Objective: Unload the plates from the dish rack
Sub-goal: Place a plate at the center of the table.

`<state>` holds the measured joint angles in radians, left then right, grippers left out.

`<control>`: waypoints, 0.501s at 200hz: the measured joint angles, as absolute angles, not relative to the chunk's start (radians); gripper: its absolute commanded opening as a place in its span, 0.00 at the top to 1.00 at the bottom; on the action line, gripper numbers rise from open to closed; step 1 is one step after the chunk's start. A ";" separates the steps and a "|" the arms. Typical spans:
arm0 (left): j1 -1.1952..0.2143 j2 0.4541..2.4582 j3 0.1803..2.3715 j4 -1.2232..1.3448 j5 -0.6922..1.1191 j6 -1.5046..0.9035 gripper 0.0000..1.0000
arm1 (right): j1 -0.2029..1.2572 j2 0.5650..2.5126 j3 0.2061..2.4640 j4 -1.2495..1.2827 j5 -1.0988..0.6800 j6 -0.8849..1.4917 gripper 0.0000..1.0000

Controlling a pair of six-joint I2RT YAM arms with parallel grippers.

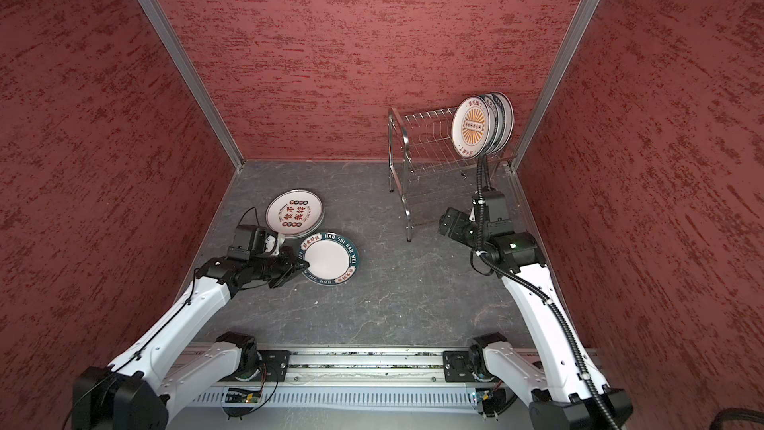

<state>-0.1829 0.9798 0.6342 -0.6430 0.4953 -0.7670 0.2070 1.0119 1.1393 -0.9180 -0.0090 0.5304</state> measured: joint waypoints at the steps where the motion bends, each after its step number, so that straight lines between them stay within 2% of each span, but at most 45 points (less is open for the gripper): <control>1: -0.183 0.981 0.633 -0.643 0.495 -0.767 1.00 | 0.207 1.012 1.140 -0.918 -0.007 0.530 0.01; 30: -0.161 1.011 0.614 -0.641 0.480 -0.757 1.00 | 0.207 1.013 1.143 -0.929 0.053 0.517 0.01; 100: -0.141 1.064 0.575 -0.592 0.471 -0.743 1.00 | 0.207 1.040 1.143 -0.928 0.058 0.503 0.01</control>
